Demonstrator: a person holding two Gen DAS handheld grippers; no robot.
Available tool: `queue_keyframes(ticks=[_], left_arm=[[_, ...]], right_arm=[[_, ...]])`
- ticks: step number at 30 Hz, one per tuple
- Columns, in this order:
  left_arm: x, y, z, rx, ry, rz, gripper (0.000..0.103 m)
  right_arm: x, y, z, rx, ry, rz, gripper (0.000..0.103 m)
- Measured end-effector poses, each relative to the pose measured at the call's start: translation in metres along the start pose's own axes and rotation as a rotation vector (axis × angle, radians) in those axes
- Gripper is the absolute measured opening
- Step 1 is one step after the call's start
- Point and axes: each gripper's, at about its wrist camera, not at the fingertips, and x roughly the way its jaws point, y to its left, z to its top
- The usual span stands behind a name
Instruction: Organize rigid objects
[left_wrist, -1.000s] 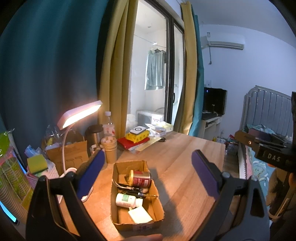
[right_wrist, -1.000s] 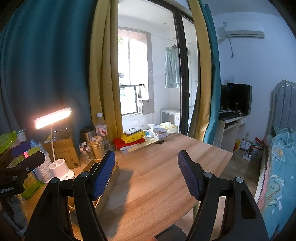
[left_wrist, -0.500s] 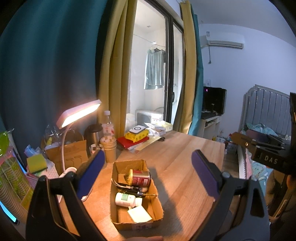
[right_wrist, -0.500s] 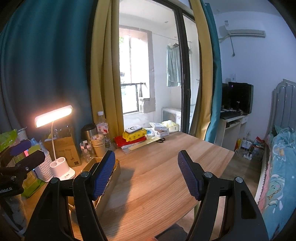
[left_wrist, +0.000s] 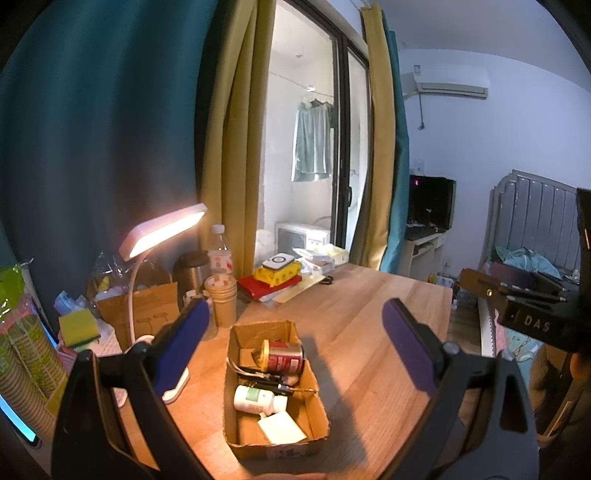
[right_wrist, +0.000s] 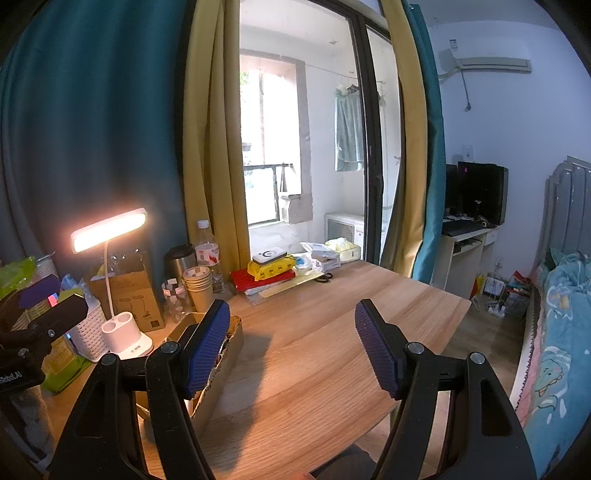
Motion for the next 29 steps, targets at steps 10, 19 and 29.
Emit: queue_keyframes(ticks=[10,19,29], left_arm=[[0.001,-0.0008,-0.0018,0.0,0.01,-0.006,0.096],[0.0008,-0.0017,-0.0014,0.002,0.011,-0.007,0.096],[0.0008,-0.0028,-0.0016,-0.003,0.013,-0.01,0.096]], right_arm=[[0.0032,0.0044,-0.0018,-0.001,0.004,0.003,0.074],[0.0045,0.005,-0.0017,-0.002,0.006,0.004,0.074],[0.0052,0.0051,-0.0015,-0.001,0.007,0.004,0.074]])
